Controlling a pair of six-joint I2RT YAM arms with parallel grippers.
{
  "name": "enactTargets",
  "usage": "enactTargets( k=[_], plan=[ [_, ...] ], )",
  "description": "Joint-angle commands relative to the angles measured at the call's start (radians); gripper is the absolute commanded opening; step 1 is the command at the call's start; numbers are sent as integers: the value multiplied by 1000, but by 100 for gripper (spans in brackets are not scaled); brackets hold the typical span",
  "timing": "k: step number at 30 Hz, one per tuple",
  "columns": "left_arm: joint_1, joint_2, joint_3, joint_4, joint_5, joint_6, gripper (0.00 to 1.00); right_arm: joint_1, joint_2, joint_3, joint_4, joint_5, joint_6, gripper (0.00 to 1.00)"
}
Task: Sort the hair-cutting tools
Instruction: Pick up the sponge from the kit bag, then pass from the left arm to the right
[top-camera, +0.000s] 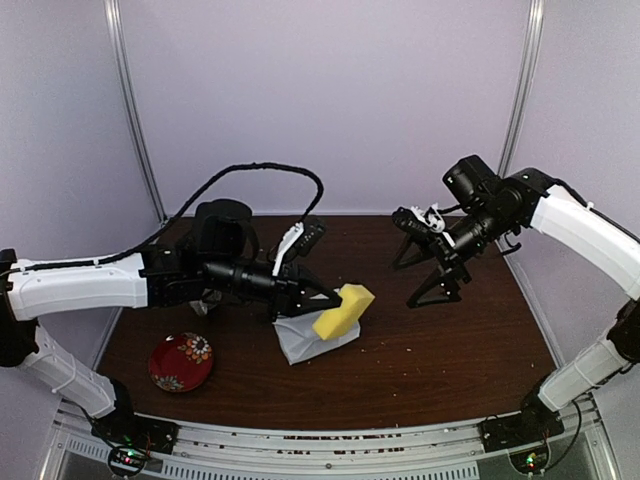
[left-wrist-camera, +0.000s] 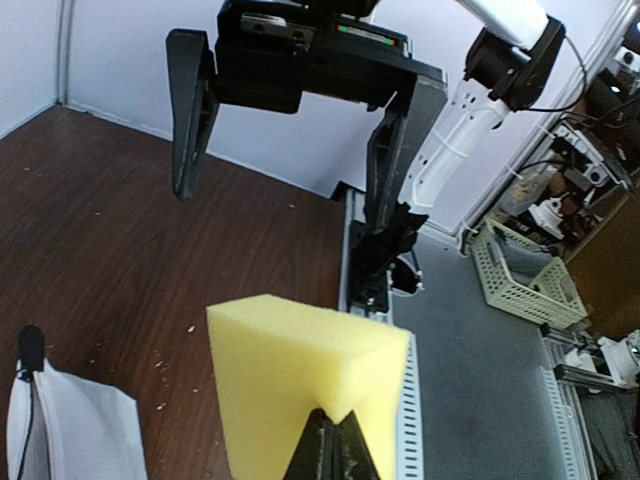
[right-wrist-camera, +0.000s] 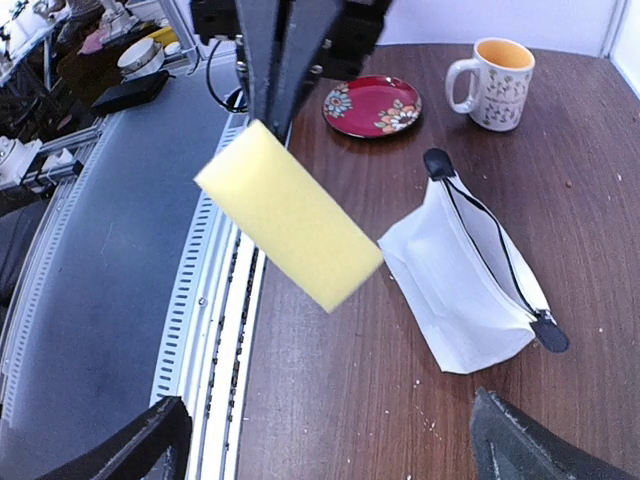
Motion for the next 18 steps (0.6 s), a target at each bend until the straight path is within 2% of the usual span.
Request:
enactTargets(
  k=[1, 7, 14, 17, 18],
  plan=[
    [-1, 25, 39, 140, 177, -85, 0, 77, -106, -21, 82, 53, -3, 99],
    [-1, 26, 28, 219, 216, -123, 0, 167, -70, -21, 114, 39, 51, 87],
    [-1, 31, 21, 282, 261, -174, 0, 225, -15, 21, 100, -2, 77, 66],
    [-1, 26, 13, 276, 242, -172, 0, 227, -9, 34, 102, -25, 93, 50],
    [-1, 22, 15, 238, 204, -147, 0, 227, -7, 36, 100, -35, 102, 26]
  ],
)
